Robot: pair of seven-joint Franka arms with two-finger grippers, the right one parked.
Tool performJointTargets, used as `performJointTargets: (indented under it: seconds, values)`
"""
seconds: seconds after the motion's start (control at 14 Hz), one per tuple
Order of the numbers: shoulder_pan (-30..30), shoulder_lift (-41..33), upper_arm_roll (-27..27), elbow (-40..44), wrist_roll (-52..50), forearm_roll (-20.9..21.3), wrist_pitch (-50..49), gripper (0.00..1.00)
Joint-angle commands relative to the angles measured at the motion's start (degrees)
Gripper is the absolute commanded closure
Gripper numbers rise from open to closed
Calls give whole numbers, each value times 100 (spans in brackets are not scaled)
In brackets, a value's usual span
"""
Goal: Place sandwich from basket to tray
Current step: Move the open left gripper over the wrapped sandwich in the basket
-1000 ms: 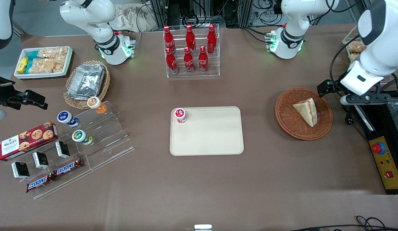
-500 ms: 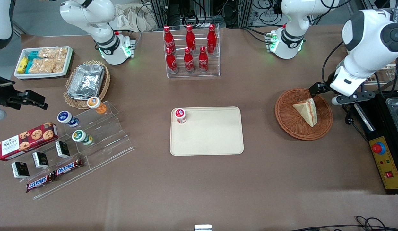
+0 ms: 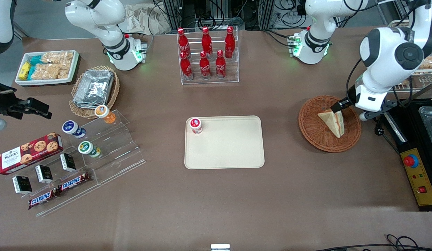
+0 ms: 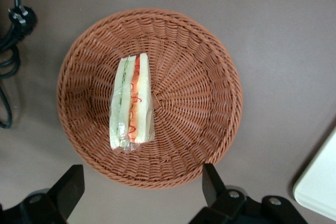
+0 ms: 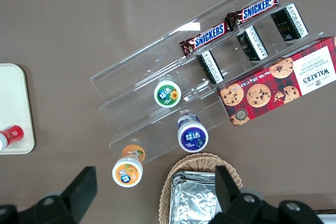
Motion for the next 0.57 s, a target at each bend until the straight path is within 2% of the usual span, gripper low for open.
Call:
performJointTargets:
  seconds: [0.0, 0.21, 0.5]
  values:
    - [14, 132, 1, -379, -184, -38, 551, 0]
    - [5, 457, 387, -608, -184, -38, 1034, 0]
    - [5, 888, 520, -705, -184, -38, 1238, 0]
